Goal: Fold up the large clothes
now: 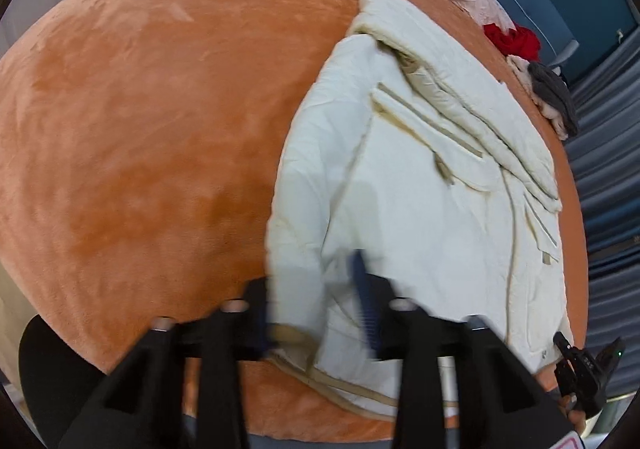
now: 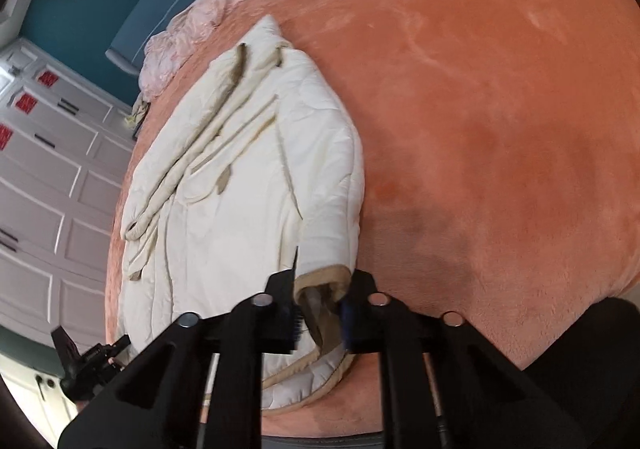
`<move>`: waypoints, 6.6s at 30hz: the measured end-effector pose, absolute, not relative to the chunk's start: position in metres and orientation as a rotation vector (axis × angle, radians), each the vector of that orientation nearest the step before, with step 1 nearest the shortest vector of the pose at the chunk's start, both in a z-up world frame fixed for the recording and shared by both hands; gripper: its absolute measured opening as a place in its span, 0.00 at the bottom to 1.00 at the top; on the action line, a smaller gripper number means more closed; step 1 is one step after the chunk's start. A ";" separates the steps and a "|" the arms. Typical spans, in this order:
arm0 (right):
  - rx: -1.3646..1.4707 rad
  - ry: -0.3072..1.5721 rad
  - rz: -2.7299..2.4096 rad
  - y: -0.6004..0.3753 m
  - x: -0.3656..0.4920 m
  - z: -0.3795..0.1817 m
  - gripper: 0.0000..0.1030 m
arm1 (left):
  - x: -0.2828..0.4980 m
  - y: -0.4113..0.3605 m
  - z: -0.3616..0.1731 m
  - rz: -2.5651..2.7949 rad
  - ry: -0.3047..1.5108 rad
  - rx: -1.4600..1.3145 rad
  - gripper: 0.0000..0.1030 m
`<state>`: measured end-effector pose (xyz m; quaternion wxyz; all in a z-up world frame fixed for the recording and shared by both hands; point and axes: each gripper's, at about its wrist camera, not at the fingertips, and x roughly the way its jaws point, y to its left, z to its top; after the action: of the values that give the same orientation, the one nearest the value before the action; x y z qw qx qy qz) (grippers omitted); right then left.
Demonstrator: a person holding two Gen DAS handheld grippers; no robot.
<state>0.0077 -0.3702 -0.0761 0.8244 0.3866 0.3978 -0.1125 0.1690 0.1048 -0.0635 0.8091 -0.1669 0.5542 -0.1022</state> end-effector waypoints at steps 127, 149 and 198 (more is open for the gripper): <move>0.292 0.920 -0.331 -0.362 0.187 -0.064 0.07 | 0.323 0.070 -0.074 -0.090 1.026 -0.064 0.09; 0.298 0.662 -0.337 -0.333 0.124 0.042 0.61 | 0.275 0.092 0.053 0.025 0.765 -0.060 0.72; 0.209 0.959 -0.091 -0.222 0.249 -0.099 0.05 | 0.298 -0.093 -0.100 -0.310 0.978 0.101 0.00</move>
<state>0.2494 -0.2220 -0.0986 0.8809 0.1005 0.4604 -0.0435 0.2977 -0.0930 -0.0997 0.8701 0.0483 0.4675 -0.1483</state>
